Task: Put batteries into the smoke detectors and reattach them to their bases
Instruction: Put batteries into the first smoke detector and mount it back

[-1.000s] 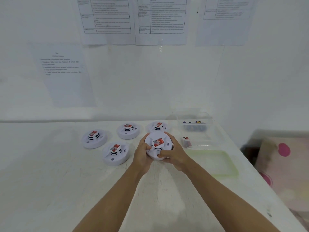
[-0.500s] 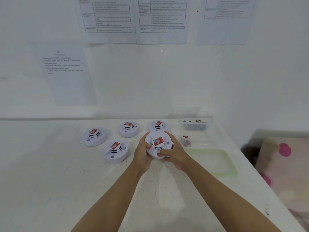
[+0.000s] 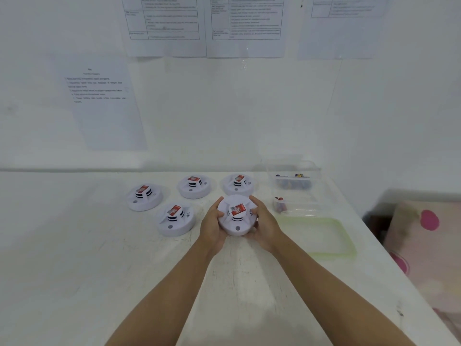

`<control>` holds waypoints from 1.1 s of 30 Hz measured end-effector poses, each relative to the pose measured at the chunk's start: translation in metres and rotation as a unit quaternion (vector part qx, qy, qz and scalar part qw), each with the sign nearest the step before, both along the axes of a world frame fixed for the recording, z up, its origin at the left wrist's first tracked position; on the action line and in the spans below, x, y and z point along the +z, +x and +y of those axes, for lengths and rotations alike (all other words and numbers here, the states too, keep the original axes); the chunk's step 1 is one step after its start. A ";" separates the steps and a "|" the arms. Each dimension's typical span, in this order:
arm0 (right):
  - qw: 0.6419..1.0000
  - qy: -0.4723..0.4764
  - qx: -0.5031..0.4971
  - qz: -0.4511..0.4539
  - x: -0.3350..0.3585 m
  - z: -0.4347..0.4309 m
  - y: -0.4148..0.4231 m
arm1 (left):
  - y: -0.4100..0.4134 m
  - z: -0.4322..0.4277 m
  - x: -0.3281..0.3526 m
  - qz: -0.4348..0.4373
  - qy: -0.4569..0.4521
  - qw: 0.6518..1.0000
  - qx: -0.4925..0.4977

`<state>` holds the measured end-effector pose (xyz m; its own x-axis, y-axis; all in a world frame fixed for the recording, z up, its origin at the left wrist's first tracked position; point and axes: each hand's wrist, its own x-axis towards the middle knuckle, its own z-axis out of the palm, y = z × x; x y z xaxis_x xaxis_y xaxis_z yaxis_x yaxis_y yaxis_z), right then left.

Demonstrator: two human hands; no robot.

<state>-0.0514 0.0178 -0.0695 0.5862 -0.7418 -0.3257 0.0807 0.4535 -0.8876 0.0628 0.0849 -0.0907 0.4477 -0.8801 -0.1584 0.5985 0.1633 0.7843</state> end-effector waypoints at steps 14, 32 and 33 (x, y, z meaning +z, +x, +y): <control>0.991 -0.086 -0.057 0.081 -0.020 -0.009 0.016 | 0.001 0.002 -0.003 -0.026 0.002 1.000 -0.016; 0.993 -0.087 -0.053 0.062 -0.029 -0.012 0.015 | 0.002 0.000 -0.001 0.001 0.005 1.000 -0.015; 0.993 -0.088 -0.053 0.061 -0.028 -0.011 0.015 | 0.002 0.000 -0.002 0.000 0.006 1.000 -0.014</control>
